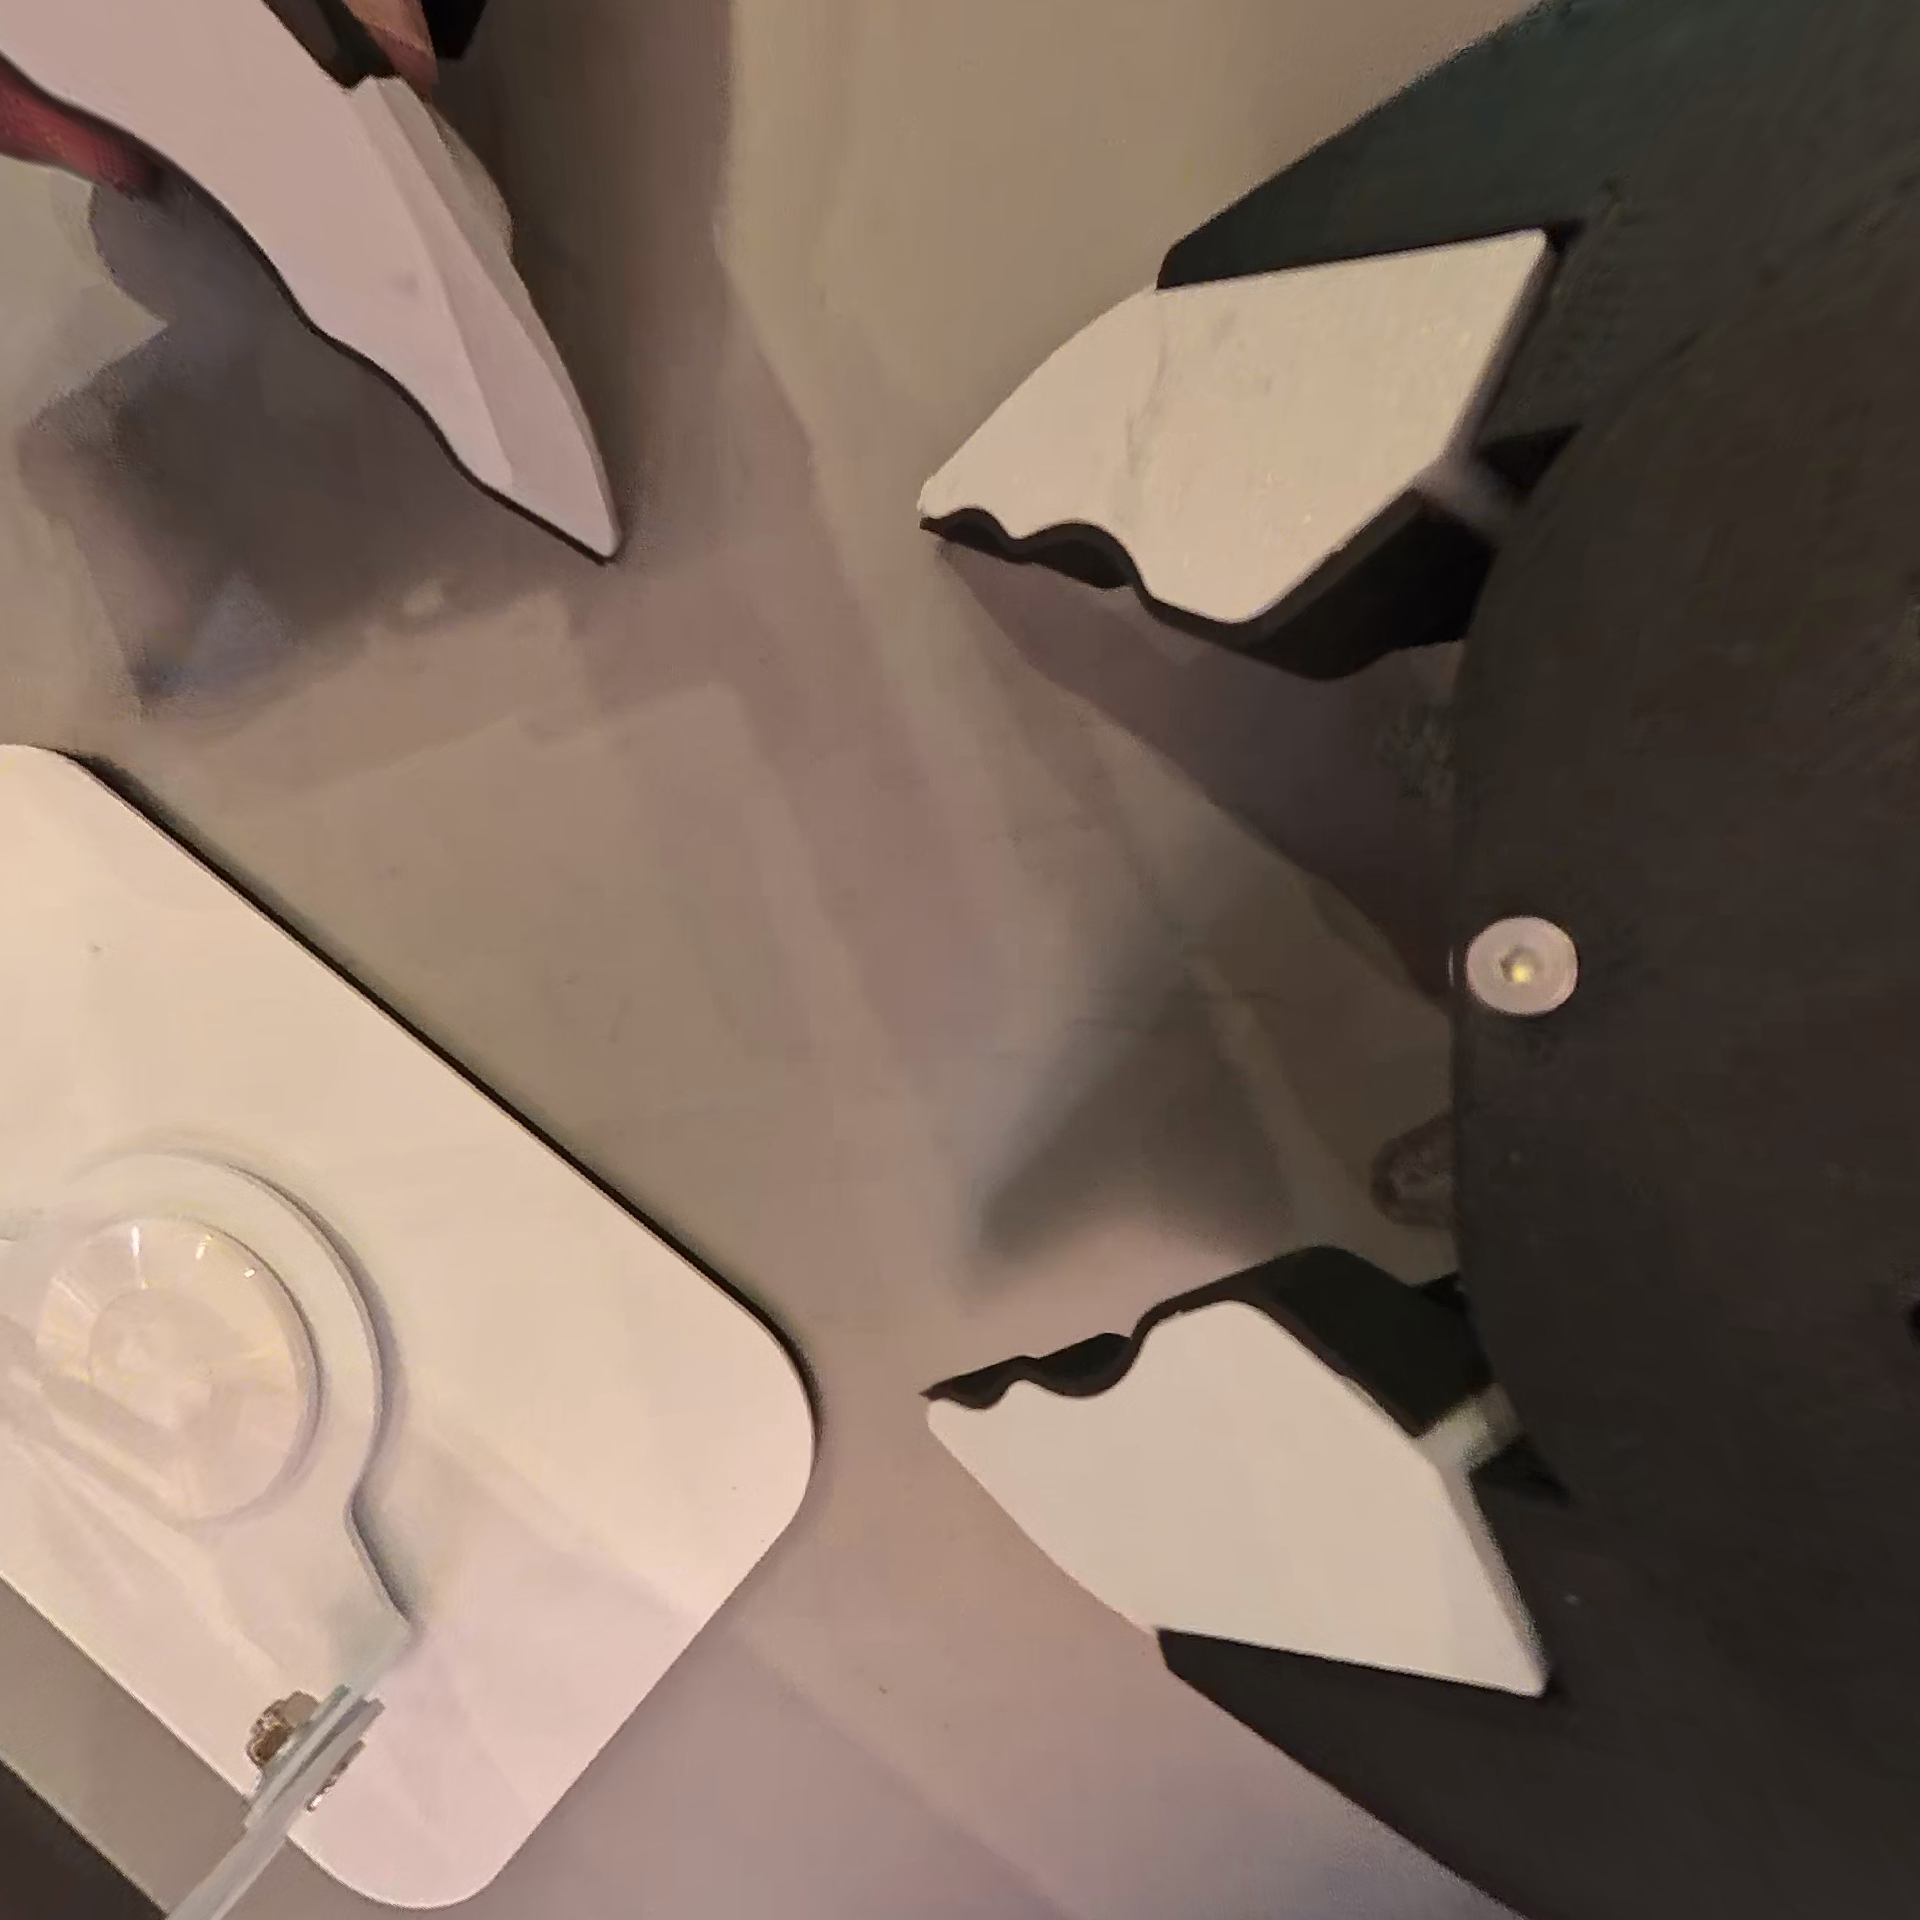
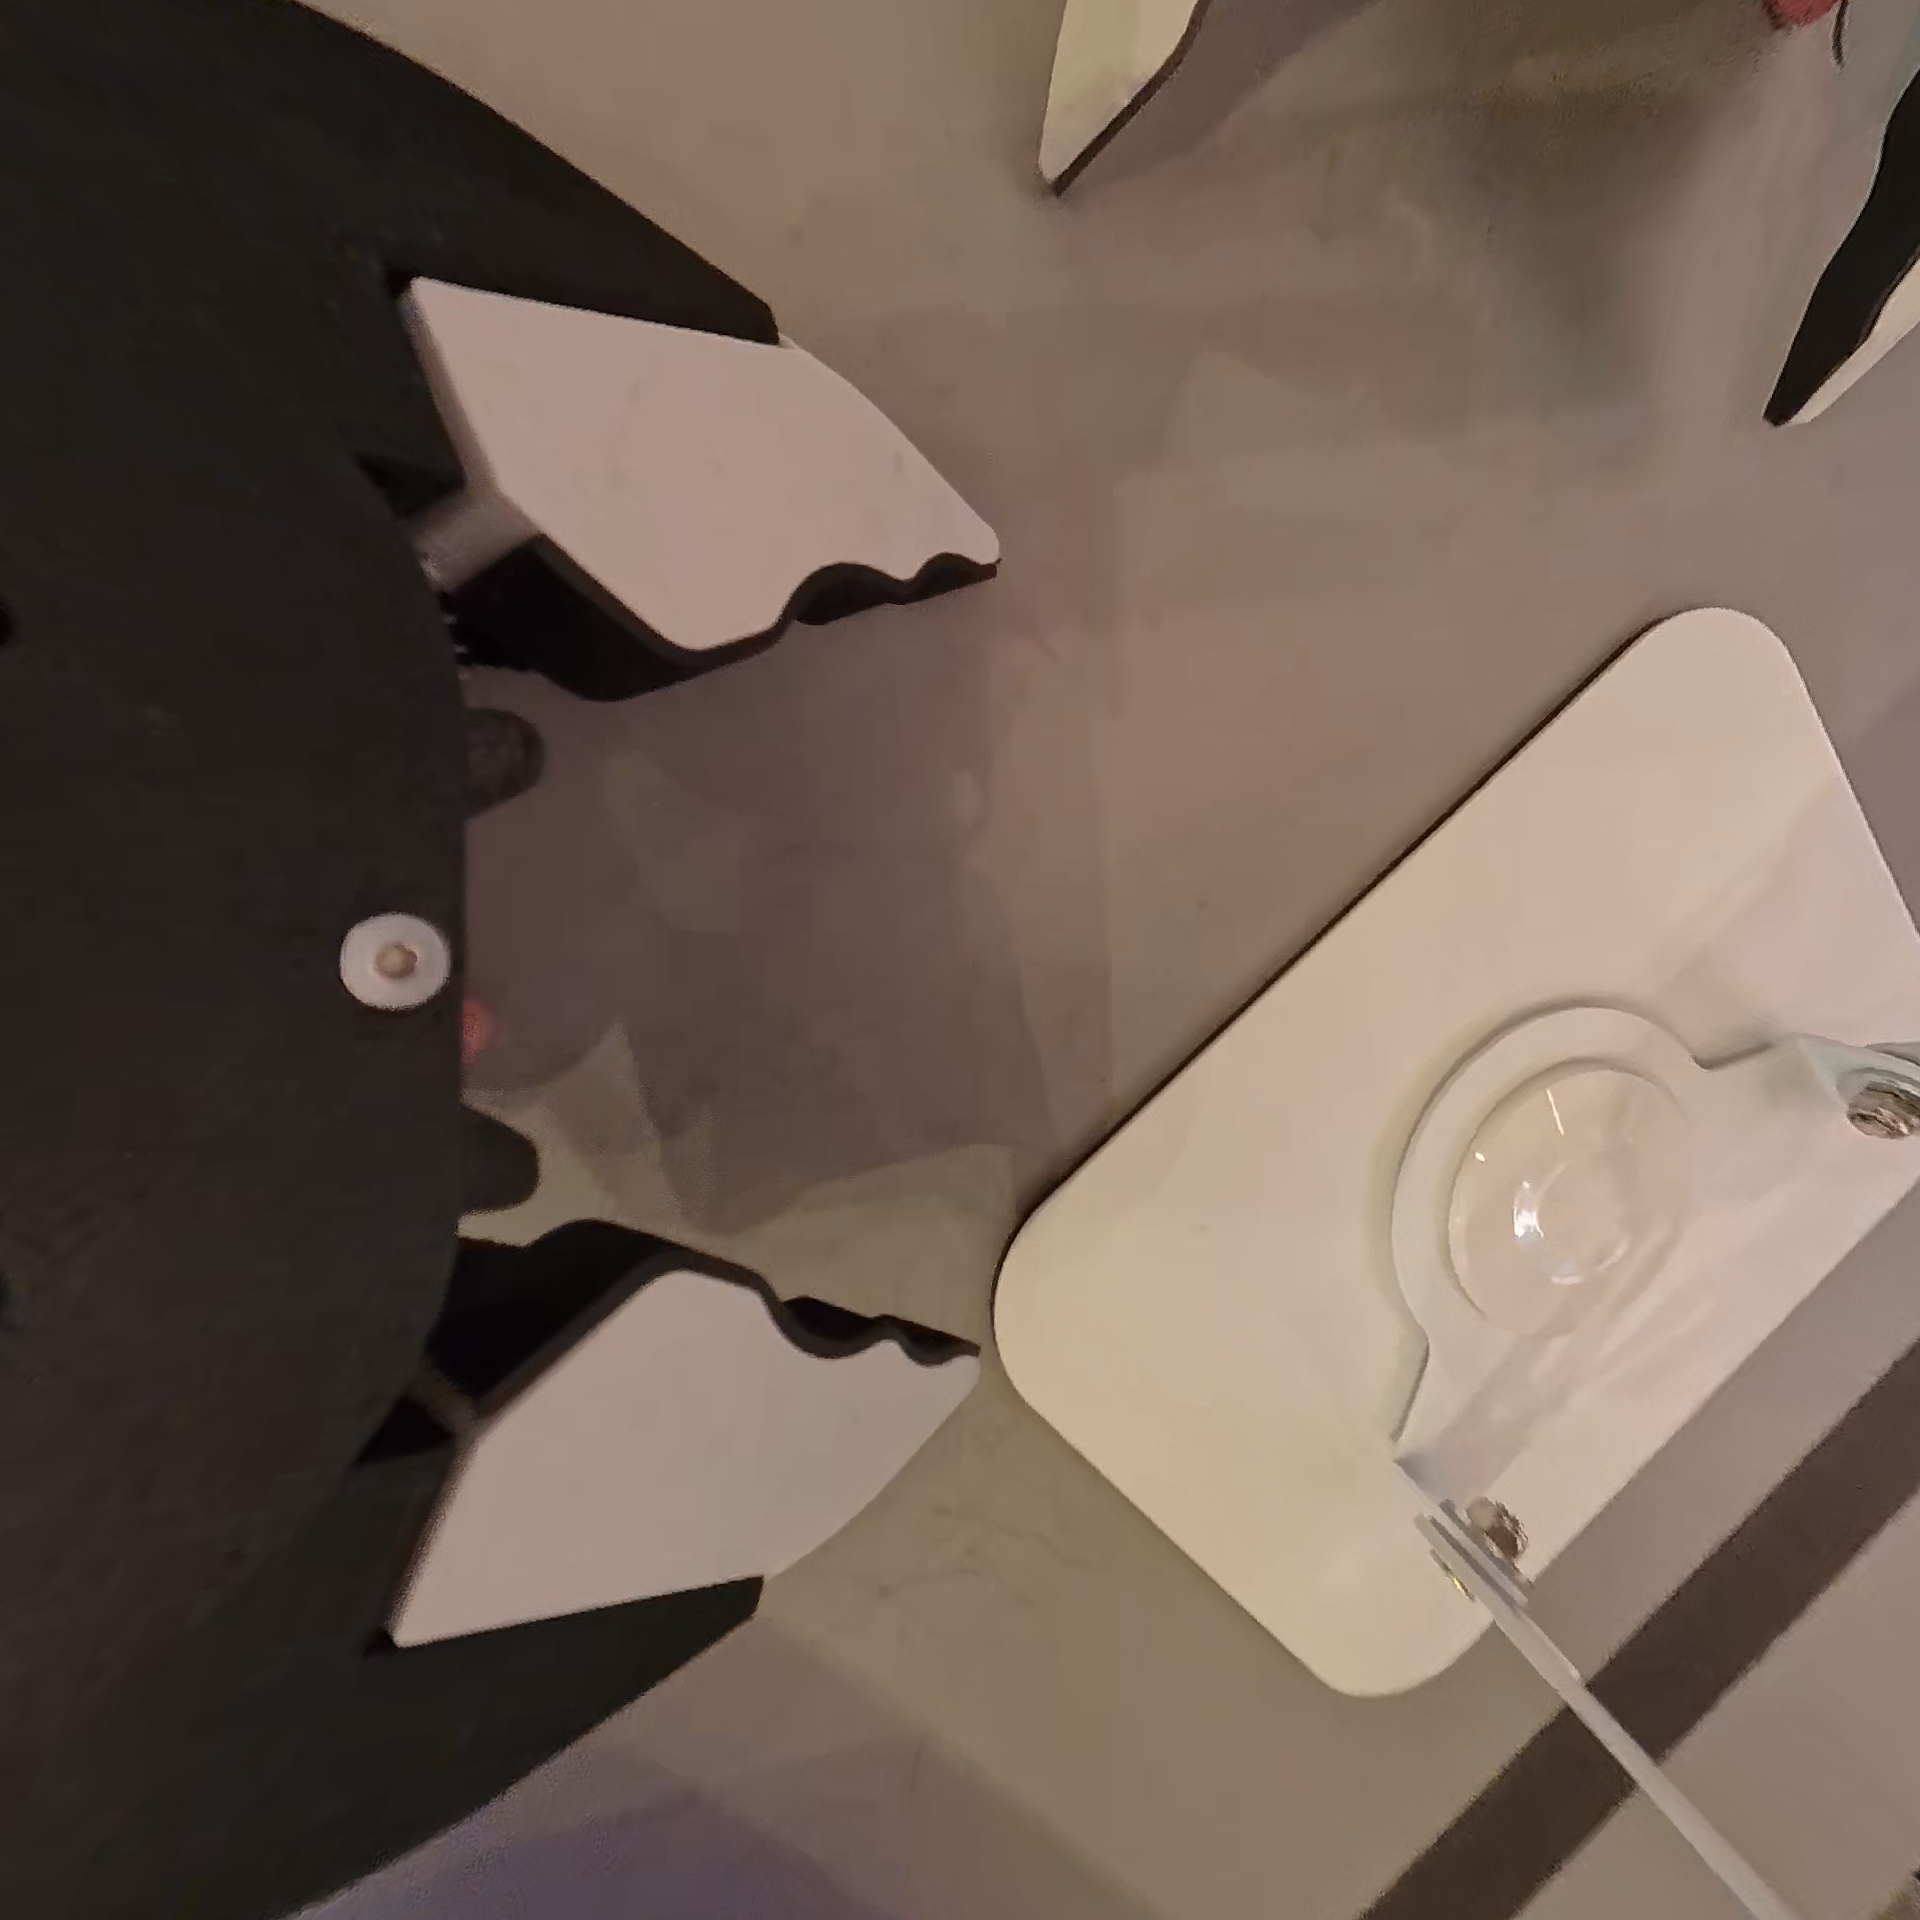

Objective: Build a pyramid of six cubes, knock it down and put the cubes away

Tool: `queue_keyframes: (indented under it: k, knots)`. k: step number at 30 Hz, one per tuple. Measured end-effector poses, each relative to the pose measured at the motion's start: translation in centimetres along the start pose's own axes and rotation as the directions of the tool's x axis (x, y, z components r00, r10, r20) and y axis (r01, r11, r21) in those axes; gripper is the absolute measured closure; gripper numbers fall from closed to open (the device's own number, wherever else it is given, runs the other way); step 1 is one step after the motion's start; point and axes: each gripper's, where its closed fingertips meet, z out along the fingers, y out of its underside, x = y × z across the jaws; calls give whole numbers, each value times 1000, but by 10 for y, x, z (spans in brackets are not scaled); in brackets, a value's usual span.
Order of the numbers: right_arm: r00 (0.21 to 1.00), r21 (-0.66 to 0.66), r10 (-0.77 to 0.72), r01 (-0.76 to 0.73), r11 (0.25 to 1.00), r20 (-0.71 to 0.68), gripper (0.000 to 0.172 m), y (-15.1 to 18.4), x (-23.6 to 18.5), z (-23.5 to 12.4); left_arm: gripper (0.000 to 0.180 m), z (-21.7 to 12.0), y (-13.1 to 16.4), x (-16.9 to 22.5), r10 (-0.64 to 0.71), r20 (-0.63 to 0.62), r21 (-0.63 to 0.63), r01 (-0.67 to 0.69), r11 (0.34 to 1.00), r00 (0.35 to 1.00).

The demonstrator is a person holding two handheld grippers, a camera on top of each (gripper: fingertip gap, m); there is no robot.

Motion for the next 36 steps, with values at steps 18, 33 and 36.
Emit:
queue_keyframes:
  k: [18, 33, 36]
  knots:
    - [989, -96, 88, -78, 992, 114, 34, 23, 2, -5, 35, -1, 15, 3, -80, -59, -69, 76, 995, 995]
    - [988, -74, 61, -51, 996, 140, 44, 21, -2, -7, 45, -64, -6, -40, -93, 13, 207, 88, 974, 996]
    - [988, -72, 57, -47, 996, 145, 45, 21, -2, -7, 64, -112, -10, -88, -148, 80, 326, 114, 938, 986]
